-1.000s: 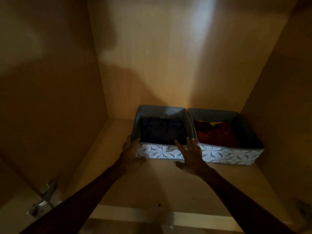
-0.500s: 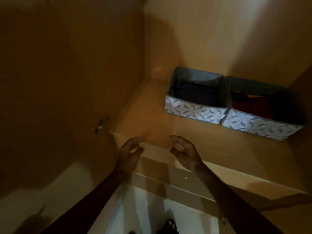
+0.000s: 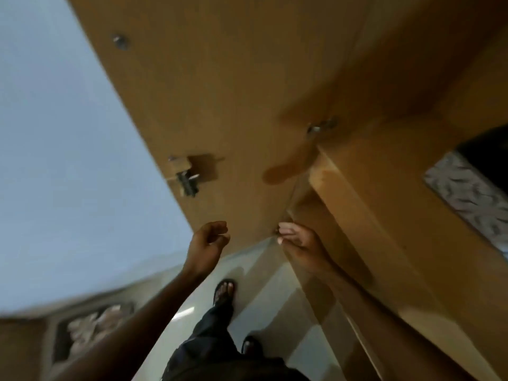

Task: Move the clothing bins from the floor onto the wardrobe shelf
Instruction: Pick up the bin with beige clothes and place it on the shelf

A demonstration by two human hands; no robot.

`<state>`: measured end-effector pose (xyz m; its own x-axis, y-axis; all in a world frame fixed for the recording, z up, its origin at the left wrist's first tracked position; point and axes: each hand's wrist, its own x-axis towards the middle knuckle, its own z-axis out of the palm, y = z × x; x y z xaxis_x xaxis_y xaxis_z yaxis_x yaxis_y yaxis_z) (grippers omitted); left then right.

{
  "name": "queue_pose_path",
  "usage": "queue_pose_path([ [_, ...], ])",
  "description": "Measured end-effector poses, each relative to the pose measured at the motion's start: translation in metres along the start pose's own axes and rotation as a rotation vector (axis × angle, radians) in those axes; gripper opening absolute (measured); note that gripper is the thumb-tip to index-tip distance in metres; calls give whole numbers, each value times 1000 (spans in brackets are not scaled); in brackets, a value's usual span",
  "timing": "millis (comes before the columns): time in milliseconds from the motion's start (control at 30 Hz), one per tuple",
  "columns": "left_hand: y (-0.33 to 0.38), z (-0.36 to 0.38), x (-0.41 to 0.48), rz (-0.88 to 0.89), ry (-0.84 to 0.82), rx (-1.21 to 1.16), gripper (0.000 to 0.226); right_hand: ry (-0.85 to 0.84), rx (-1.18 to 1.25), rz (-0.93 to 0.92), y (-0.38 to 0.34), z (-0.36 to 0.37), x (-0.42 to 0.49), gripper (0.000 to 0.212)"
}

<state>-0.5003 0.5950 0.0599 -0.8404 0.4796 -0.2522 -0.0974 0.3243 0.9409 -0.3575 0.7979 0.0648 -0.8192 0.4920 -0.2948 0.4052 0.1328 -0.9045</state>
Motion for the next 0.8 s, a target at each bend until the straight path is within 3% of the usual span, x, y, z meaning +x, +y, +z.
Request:
queue_pose_path([
  [300, -90, -119, -171, -229, 507, -137, 26, -517, -239, -120, -24, 157, -31, 39],
  [600, -155, -220, -296, -346, 830, -247, 27, -840, -346, -250, -72, 330, -86, 35],
  [800, -189, -290, -344, -393, 965, -278, 26, -967, -415, -305, -95, 435, -120, 33],
])
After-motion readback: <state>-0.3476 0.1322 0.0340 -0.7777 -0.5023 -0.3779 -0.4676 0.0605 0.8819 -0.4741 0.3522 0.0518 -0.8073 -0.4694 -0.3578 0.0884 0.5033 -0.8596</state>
